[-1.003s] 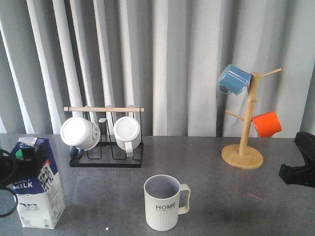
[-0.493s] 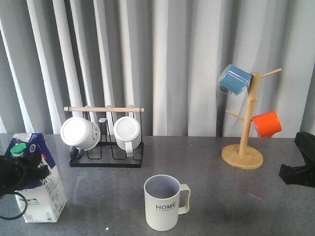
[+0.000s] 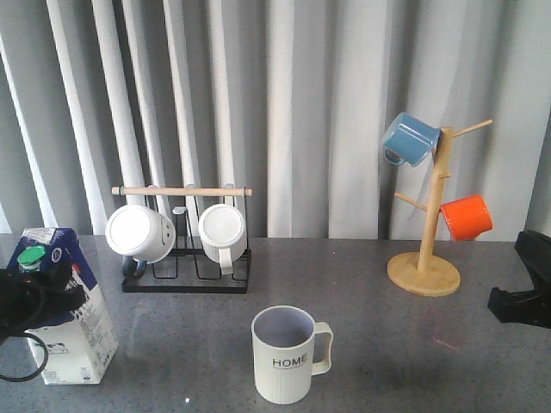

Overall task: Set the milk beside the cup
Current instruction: 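Grasp the milk carton top with the left gripper and lift, then carry the milk carton with the left gripper beside the white mug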

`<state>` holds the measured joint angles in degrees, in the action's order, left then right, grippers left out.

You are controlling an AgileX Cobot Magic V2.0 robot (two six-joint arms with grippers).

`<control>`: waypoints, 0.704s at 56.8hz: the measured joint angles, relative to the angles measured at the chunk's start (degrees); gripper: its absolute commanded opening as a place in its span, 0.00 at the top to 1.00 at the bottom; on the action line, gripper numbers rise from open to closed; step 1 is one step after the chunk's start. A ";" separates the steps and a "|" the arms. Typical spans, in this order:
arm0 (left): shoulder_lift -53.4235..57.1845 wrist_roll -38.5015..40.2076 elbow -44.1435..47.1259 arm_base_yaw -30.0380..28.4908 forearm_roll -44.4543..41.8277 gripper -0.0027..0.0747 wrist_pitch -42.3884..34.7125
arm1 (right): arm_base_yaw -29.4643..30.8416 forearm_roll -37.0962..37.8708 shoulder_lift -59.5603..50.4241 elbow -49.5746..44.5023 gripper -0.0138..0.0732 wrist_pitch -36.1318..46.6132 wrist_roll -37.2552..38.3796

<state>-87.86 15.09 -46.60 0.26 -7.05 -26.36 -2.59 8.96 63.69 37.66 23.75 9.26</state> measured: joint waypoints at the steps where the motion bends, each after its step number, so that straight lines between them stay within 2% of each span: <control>1: 0.07 0.00 0.00 0.15 0.64 0.98 0.20 | 0.00 0.00 0.00 0.00 0.85 0.00 0.00; 8: 1.15 -5.27 0.00 3.23 11.20 0.97 1.29 | 0.00 0.00 0.00 0.00 0.85 0.00 0.00; 22: 2.12 -32.58 -2.10 17.92 40.78 0.97 -2.39 | 0.00 0.00 0.00 0.00 0.85 0.00 0.00; 28: 1.32 -41.78 -5.26 24.92 52.33 0.97 -5.33 | 0.00 0.00 0.00 0.00 0.85 0.00 0.00; 34: -0.63 -48.70 -9.16 30.13 59.89 0.97 -7.93 | 0.00 0.00 0.00 0.00 0.85 0.00 0.00; 40: -3.50 -52.48 -12.62 32.99 62.63 0.97 -8.57 | 0.00 0.00 0.00 0.00 0.85 0.00 0.00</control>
<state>-91.36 -37.39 -59.23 33.24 55.57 -34.93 -2.59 8.96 63.69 37.66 23.75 9.26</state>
